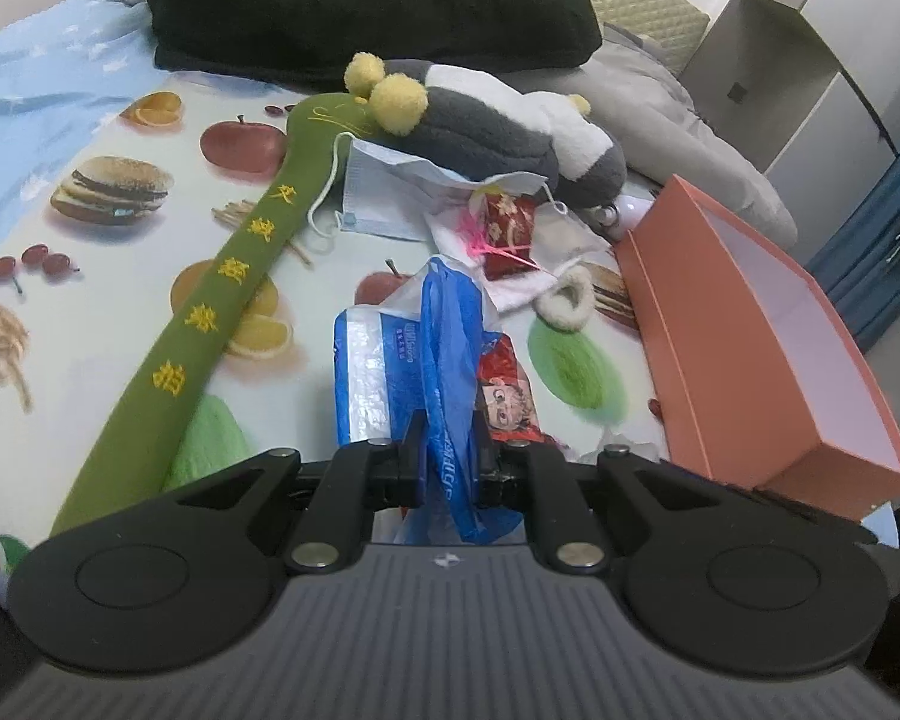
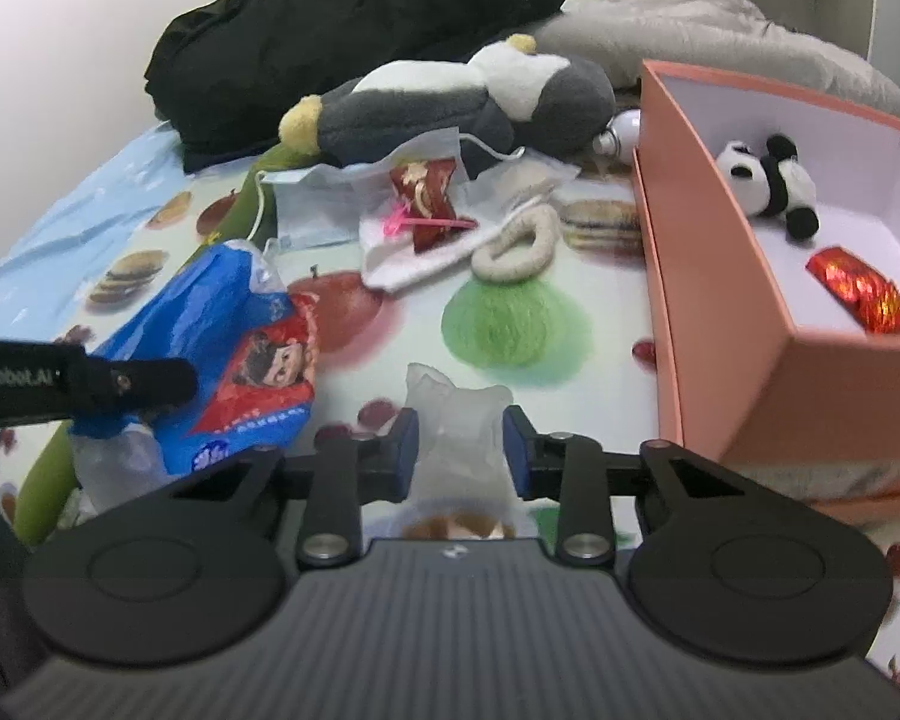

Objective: Organize soft objects
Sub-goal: 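Lift and carry the blue bag and clear plastic piece over the pink box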

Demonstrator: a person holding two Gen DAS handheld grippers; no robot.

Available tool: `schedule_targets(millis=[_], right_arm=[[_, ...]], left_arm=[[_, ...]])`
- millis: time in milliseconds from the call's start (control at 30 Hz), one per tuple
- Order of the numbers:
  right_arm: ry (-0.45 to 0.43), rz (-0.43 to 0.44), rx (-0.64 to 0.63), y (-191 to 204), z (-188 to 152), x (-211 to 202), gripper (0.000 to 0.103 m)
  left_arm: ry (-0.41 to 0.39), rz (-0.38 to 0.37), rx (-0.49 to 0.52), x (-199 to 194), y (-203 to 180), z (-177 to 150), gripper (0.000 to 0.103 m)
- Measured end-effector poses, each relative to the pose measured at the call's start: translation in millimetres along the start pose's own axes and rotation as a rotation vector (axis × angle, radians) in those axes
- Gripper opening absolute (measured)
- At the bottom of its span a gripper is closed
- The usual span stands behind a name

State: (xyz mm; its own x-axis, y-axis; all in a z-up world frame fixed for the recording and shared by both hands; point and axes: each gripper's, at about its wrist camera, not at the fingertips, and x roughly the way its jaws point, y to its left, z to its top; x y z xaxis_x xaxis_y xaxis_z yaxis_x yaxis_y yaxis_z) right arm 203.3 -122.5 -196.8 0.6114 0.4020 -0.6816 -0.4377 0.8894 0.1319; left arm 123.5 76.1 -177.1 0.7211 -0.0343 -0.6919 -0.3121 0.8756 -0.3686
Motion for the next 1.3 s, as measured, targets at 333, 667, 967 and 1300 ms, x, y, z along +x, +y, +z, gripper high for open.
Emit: schedule_targets(millis=[333, 667, 967, 1300], right_arm=[[0.013, 0.016, 0.058, -10.7, -20.1, -16.3, 0.027], [-0.054, 0.023, 0.066, -15.7, -2.1, -44.4, 0.026], [-0.153, 0.004, 0.077, -27.9, 19.2, -87.7, 0.026], [-0.233, -0.080, 0.124, -60.9, 26.9, -131.0, 0.026]], left_arm=[[0.016, -0.009, 0.044, -7.4, -8.6, -9.8, 0.014], [-0.003, -0.036, 0.080, -15.2, -24.4, 4.4, 0.014], [-0.025, -0.141, 0.179, -35.2, -66.7, 18.2, 0.014], [-0.038, -0.257, 0.264, -39.9, -121.0, 29.4, 0.014]])
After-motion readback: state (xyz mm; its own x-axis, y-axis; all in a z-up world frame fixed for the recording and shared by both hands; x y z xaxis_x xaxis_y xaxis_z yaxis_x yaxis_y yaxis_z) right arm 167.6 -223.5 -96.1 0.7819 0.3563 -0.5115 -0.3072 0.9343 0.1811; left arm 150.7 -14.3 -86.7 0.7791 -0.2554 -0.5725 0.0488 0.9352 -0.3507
